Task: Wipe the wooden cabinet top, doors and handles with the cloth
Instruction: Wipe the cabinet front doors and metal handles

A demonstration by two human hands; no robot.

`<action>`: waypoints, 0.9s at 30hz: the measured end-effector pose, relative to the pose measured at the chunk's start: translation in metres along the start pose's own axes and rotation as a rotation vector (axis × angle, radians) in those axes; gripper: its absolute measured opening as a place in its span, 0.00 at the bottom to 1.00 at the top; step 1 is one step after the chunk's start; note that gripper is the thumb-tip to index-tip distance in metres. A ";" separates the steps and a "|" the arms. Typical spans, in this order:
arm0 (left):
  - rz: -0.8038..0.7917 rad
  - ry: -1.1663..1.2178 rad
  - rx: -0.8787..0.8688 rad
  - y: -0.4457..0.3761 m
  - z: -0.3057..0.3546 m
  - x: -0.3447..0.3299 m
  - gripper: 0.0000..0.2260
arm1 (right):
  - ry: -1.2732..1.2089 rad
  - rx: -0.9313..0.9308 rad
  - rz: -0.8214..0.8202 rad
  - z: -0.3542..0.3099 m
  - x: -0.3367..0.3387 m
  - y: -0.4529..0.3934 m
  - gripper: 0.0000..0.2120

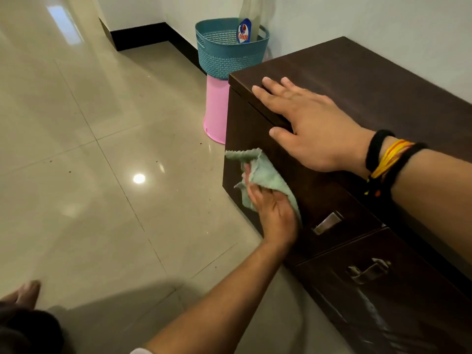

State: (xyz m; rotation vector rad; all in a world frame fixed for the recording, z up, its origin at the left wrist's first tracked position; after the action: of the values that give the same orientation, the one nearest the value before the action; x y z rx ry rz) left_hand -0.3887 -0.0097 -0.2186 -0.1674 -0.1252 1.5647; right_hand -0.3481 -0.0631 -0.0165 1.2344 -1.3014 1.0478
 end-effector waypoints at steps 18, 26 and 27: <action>-0.230 -0.090 0.244 0.101 -0.057 -0.012 0.33 | -0.012 -0.002 0.004 -0.002 0.002 0.000 0.30; 0.133 0.115 0.413 -0.070 -0.104 0.022 0.28 | 0.002 0.002 0.023 -0.001 0.001 -0.001 0.30; 0.145 0.120 0.411 -0.095 -0.120 0.025 0.32 | 0.005 0.000 0.026 -0.001 0.001 -0.001 0.30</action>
State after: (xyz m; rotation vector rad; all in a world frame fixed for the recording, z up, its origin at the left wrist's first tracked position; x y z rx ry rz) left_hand -0.2726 0.0125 -0.3191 0.0550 0.3079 1.6859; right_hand -0.3471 -0.0621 -0.0155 1.2175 -1.3163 1.0687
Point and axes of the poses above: each hand's wrist, its own y-axis away from the middle knuckle, its own x-axis out of the back of the hand, z = x × y, the point moved 3 cm from there along -y, towards the middle knuckle, and after that the axes turned 12 degrees about -x, right-handed, at the moved point
